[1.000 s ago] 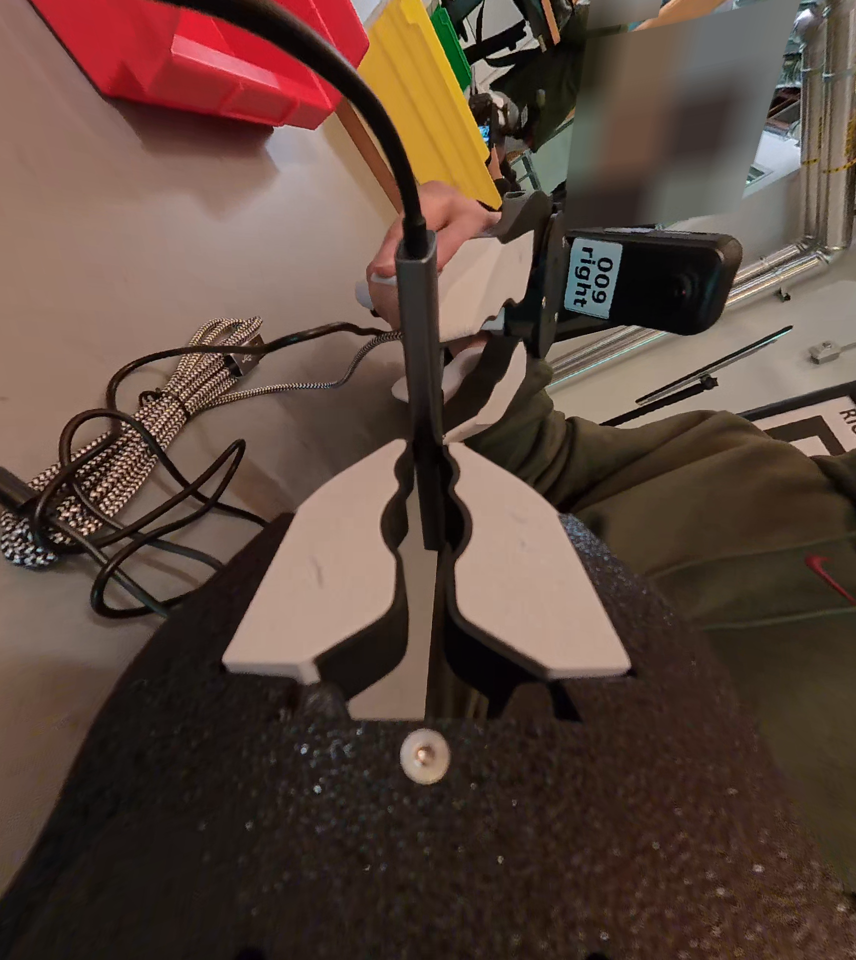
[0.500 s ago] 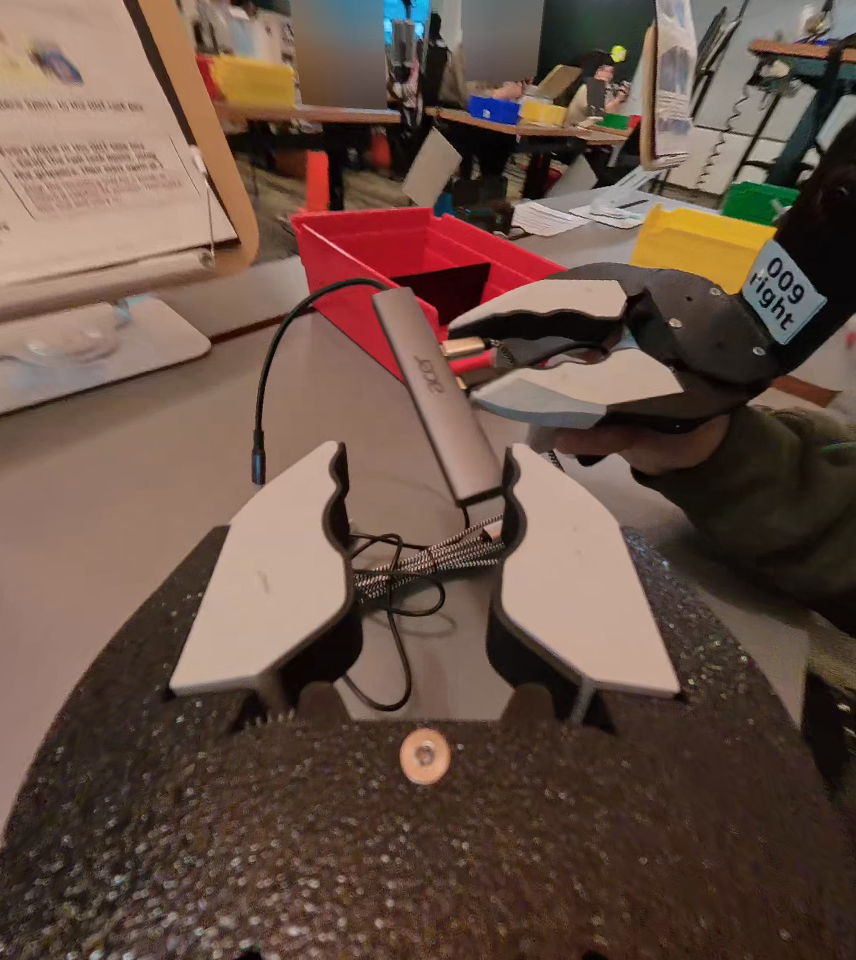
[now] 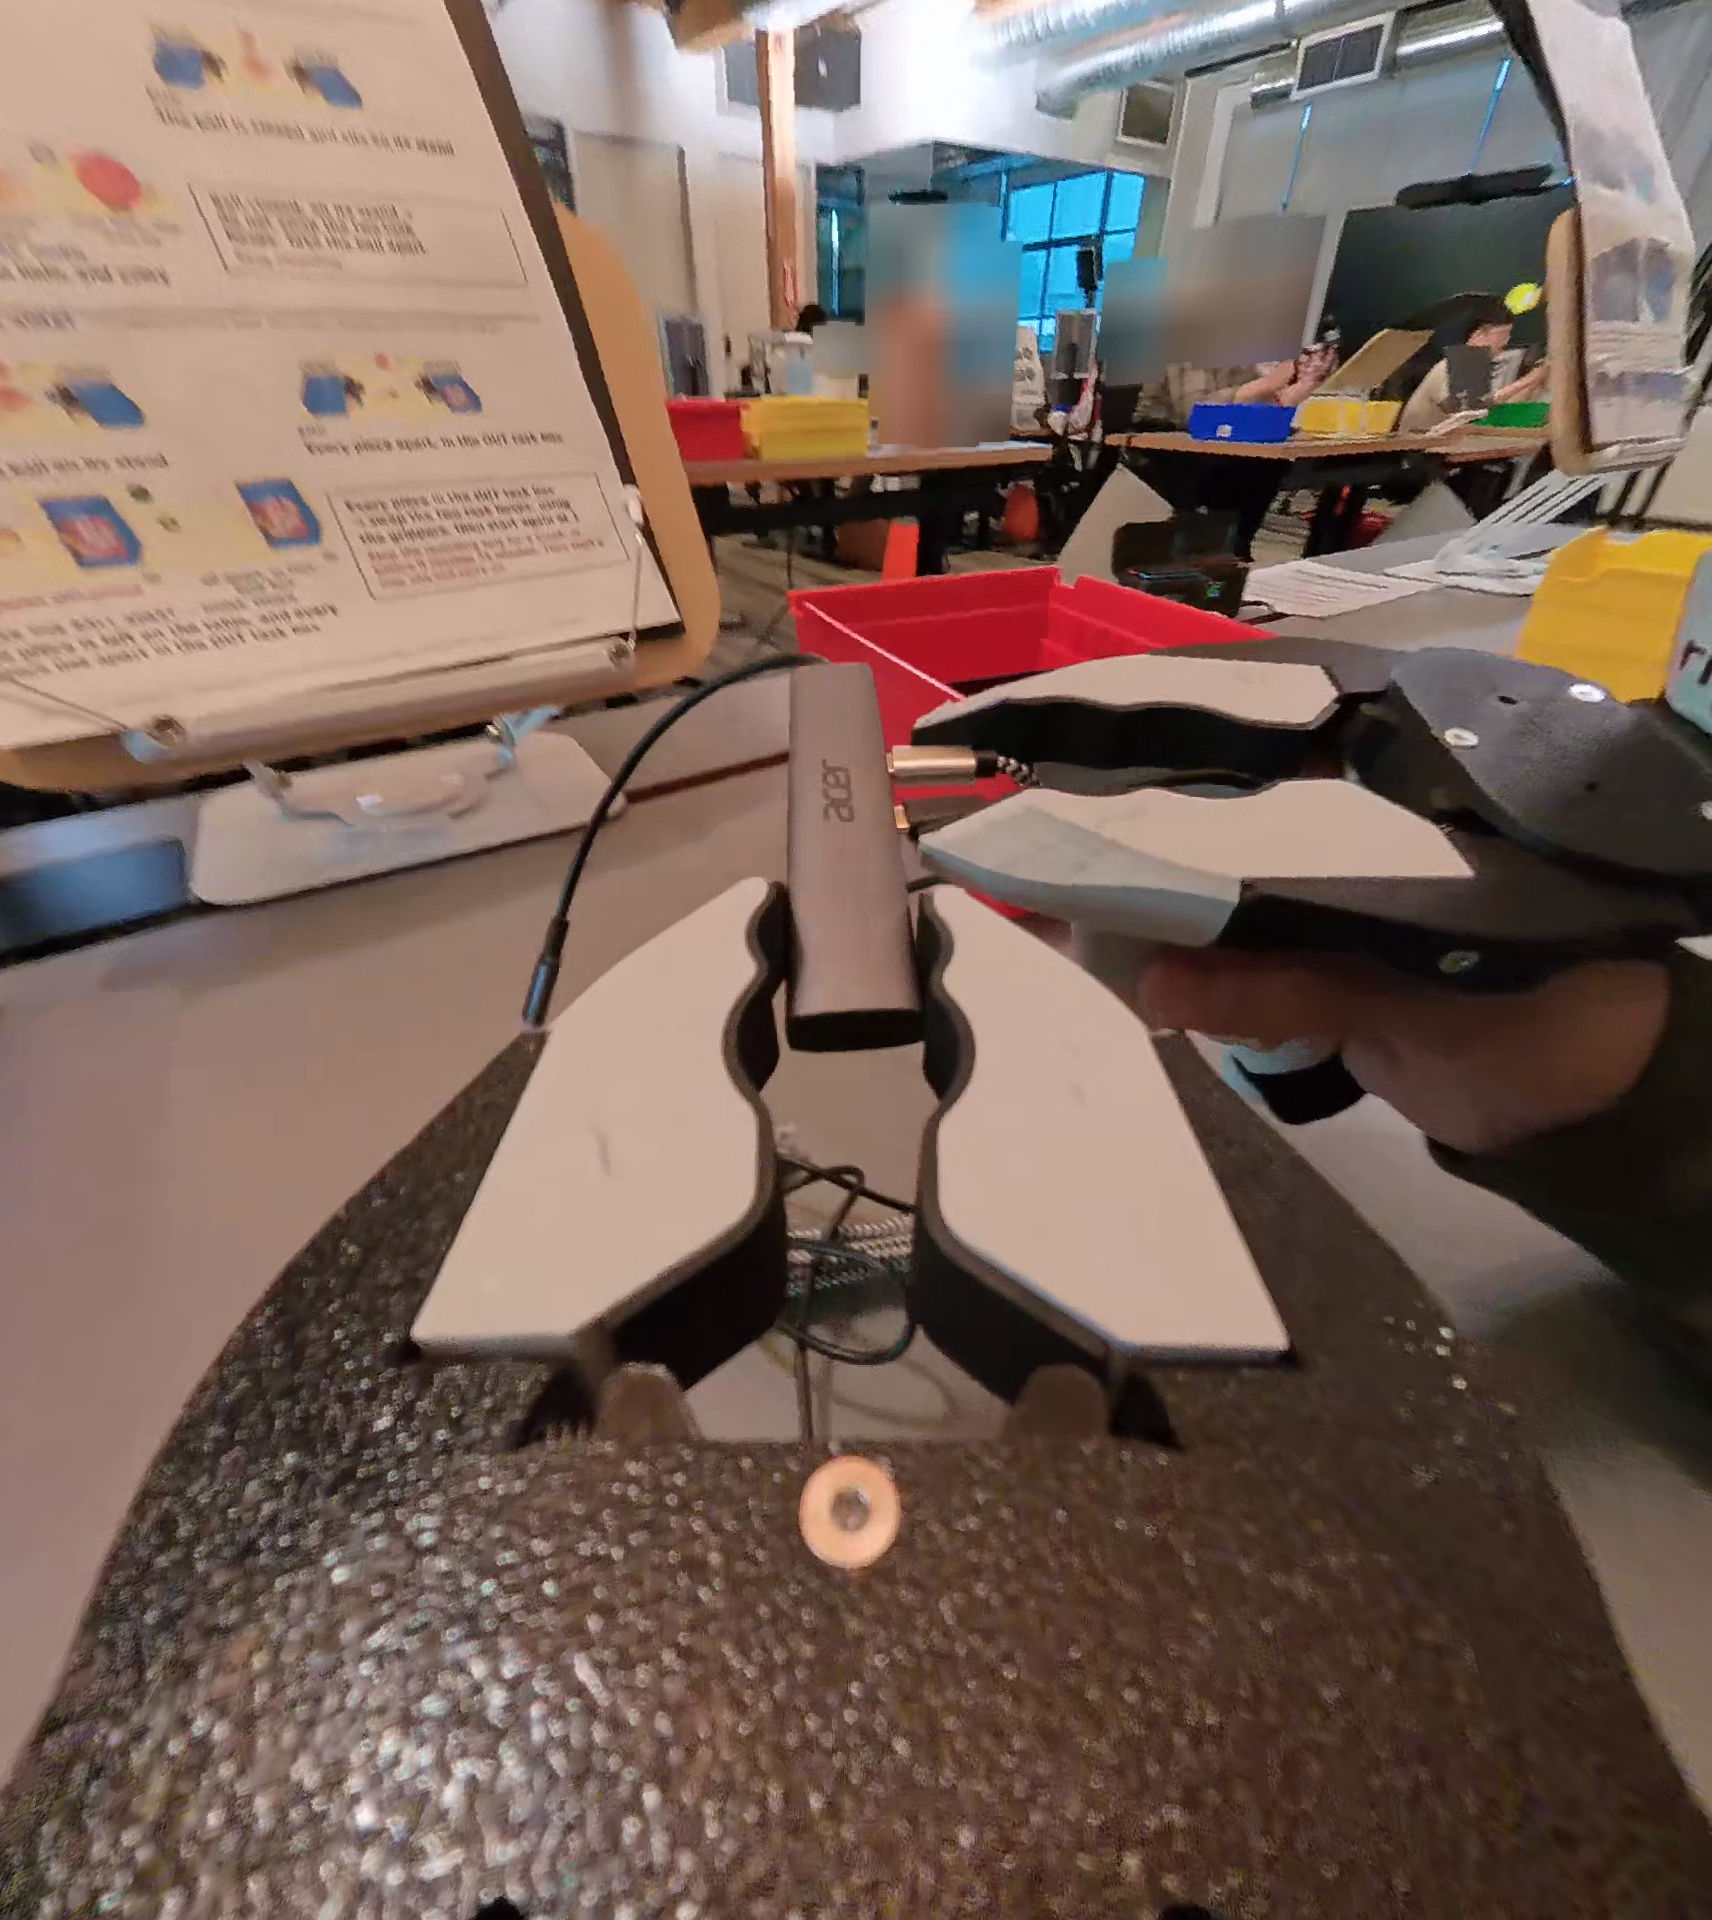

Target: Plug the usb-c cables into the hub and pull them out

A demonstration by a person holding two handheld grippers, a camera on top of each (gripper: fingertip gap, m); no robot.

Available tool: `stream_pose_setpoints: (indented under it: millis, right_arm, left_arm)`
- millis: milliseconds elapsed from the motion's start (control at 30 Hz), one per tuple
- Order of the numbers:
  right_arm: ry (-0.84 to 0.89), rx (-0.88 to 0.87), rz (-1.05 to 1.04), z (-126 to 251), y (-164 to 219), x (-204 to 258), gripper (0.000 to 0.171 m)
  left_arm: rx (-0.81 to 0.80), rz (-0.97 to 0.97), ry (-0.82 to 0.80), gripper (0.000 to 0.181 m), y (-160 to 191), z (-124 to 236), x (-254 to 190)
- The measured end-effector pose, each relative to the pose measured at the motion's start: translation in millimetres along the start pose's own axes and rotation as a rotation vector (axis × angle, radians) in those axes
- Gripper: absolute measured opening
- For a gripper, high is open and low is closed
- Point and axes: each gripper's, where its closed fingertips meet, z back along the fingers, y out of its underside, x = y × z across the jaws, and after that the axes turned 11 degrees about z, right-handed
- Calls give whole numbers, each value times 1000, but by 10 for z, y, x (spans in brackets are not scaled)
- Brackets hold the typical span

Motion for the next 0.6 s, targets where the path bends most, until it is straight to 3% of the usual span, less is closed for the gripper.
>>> stream_pose_setpoints:
  millis: [200, 600]
  right_arm:
    - [24, -65, 35, 40, -148, 3, 30]
    - [3, -19, 55, -71, -66, 193, 12]
  left_arm:
    - [-112, -208, -159, 23, -158, 70, 145]
    - [-167, -257, -80, 23, -188, 124, 16]
